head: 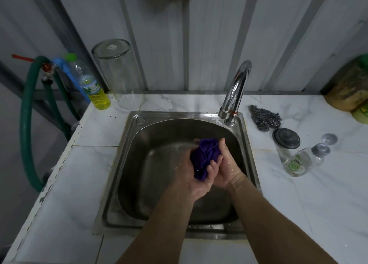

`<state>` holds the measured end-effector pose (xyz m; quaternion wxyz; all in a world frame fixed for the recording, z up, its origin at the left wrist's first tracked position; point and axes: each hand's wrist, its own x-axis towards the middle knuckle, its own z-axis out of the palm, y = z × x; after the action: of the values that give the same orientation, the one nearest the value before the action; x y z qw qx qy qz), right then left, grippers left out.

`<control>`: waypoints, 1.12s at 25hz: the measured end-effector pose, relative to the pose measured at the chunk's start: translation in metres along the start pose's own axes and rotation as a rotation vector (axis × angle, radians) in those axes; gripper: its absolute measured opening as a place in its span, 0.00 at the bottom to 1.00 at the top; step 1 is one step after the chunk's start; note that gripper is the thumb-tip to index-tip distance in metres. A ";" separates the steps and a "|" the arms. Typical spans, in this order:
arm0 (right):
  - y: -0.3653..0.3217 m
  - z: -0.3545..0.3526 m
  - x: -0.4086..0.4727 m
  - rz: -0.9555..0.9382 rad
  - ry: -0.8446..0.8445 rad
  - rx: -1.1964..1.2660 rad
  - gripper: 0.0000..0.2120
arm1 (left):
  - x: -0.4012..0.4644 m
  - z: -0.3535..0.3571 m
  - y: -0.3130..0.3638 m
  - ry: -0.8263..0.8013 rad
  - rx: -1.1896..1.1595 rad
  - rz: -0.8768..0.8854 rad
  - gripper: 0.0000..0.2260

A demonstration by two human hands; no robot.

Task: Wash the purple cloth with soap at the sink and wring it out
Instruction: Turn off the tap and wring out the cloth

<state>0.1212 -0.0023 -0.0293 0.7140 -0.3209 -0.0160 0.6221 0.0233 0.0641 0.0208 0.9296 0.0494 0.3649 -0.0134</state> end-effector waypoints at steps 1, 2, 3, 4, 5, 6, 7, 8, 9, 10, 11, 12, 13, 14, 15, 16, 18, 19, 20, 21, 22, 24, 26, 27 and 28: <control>-0.006 0.000 0.000 -0.040 0.004 -0.087 0.35 | 0.000 -0.002 0.000 -0.007 0.019 -0.019 0.25; -0.011 0.002 0.002 -0.078 0.028 -0.176 0.28 | 0.001 -0.005 0.000 -0.013 0.055 -0.034 0.25; -0.016 0.005 0.002 -0.104 0.055 -0.258 0.20 | 0.002 -0.008 0.000 -0.018 0.106 -0.040 0.25; -0.020 0.009 0.003 -0.115 0.073 -0.324 0.14 | 0.002 -0.011 0.001 -0.022 0.174 -0.036 0.25; -0.024 0.014 0.003 -0.116 0.085 -0.371 0.11 | 0.002 -0.012 0.003 -0.031 0.254 -0.034 0.26; -0.027 0.018 0.004 -0.116 0.093 -0.400 0.09 | 0.002 -0.013 0.007 -0.048 0.334 -0.040 0.26; -0.030 0.022 0.004 -0.118 0.103 -0.420 0.09 | 0.001 -0.013 0.010 -0.072 0.411 -0.049 0.24; -0.033 0.025 0.005 -0.125 0.115 -0.443 0.09 | 0.001 -0.012 0.014 -0.093 0.495 -0.055 0.23; -0.036 0.028 0.004 -0.135 0.121 -0.470 0.09 | 0.002 -0.011 0.017 -0.101 0.592 -0.056 0.22; -0.039 0.030 0.003 -0.146 0.120 -0.501 0.10 | 0.003 -0.009 0.020 -0.084 0.704 -0.050 0.22; -0.041 0.033 0.002 -0.158 0.120 -0.539 0.11 | 0.005 -0.008 0.023 -0.038 0.817 -0.041 0.23; -0.042 0.036 0.001 -0.170 0.132 -0.591 0.11 | 0.007 -0.008 0.024 0.028 0.921 -0.028 0.22; -0.043 0.037 0.000 -0.183 0.158 -0.655 0.12 | 0.011 -0.008 0.024 0.100 1.010 -0.005 0.20; -0.042 0.038 0.000 -0.194 0.189 -0.724 0.13 | 0.016 -0.008 0.023 0.169 1.084 0.027 0.18; -0.039 0.039 0.001 -0.198 0.222 -0.784 0.14 | 0.021 -0.009 0.022 0.238 1.156 0.064 0.16; -0.037 0.038 0.002 -0.196 0.255 -0.832 0.15 | 0.027 -0.010 0.019 0.308 1.236 0.111 0.16; -0.032 0.036 0.006 -0.191 0.323 -0.934 0.15 | 0.039 -0.016 0.014 0.432 1.395 0.240 0.14; -0.030 0.034 0.008 -0.193 0.352 -1.000 0.14 | 0.045 -0.019 0.011 0.466 1.466 0.321 0.13; -0.029 0.033 0.011 -0.200 0.378 -1.066 0.13 | 0.050 -0.023 0.010 0.470 1.516 0.391 0.12; -0.027 0.032 0.014 -0.211 0.401 -1.129 0.13 | 0.055 -0.026 0.008 0.456 1.535 0.449 0.09; -0.025 0.032 0.017 -0.221 0.418 -1.190 0.12 | 0.059 -0.030 0.007 0.445 1.536 0.500 0.08; -0.023 0.030 0.021 -0.248 0.448 -1.312 0.11 | 0.066 -0.037 0.001 0.494 1.579 0.609 0.08; -0.022 0.027 0.024 -0.273 0.474 -1.363 0.10 | 0.071 -0.047 -0.006 0.595 1.673 0.784 0.13; -0.022 0.029 0.026 -0.273 0.485 -1.354 0.09 | 0.074 -0.052 -0.008 0.630 1.714 0.868 0.18; -0.022 0.030 0.026 -0.263 0.492 -1.342 0.09 | 0.075 -0.054 -0.008 0.651 1.720 0.916 0.22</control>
<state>0.1343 0.0341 -0.0050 0.4150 -0.8159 -0.2716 0.2972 0.0413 0.0626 -0.0707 0.3515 0.8346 0.4124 0.0996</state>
